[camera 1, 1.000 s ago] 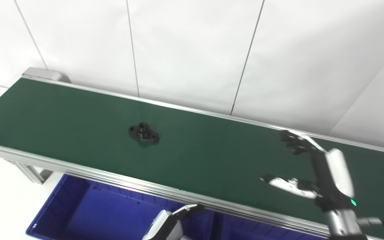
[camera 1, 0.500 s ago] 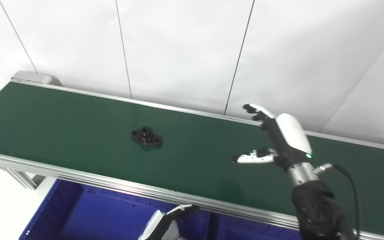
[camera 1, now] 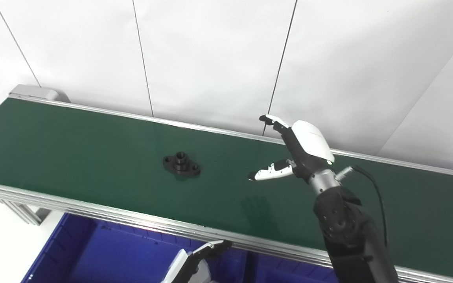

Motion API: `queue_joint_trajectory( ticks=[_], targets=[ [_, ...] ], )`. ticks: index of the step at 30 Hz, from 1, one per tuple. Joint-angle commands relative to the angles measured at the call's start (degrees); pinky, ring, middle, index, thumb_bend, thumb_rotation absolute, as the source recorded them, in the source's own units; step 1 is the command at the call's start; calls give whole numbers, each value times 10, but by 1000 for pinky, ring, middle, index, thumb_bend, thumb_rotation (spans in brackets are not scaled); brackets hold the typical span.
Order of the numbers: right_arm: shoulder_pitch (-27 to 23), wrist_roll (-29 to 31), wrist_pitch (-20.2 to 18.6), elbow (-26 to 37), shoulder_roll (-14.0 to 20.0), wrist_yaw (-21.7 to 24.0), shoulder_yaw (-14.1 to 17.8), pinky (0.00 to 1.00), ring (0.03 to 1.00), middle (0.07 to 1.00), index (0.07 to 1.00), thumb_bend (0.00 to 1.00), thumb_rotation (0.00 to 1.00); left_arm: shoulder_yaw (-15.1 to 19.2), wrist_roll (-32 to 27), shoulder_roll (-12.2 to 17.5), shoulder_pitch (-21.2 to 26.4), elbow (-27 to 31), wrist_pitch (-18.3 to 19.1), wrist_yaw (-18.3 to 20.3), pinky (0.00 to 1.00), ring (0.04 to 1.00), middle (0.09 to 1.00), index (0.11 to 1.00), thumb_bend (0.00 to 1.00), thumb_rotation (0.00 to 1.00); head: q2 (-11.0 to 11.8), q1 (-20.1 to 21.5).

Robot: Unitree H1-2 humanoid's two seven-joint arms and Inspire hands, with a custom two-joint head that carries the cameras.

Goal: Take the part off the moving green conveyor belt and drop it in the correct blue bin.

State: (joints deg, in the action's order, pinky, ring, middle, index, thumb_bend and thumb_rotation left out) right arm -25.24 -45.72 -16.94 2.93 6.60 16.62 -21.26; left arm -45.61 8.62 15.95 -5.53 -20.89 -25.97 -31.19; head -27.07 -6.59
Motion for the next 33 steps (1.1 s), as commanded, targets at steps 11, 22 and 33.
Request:
queue_joint_trajectory(
  ticks=[11,22,33],
  targets=[
    [-76,-14,6,-103,-33,-27,-43,784,816,786,833,854,339,151,-104,-45,-66,43,-10,228,648,726,773,772,863,540,5,12],
    [-122,-13,-6,-197,-56,-45,-60,777,810,787,835,854,334,275,-98,-100,-101,47,-10,370,633,704,748,734,884,544,3,13],
    [-162,-15,3,-293,-81,-83,-83,789,806,771,808,859,348,272,-66,-98,-98,49,-10,363,647,710,741,717,884,538,-1,10]
  ],
)
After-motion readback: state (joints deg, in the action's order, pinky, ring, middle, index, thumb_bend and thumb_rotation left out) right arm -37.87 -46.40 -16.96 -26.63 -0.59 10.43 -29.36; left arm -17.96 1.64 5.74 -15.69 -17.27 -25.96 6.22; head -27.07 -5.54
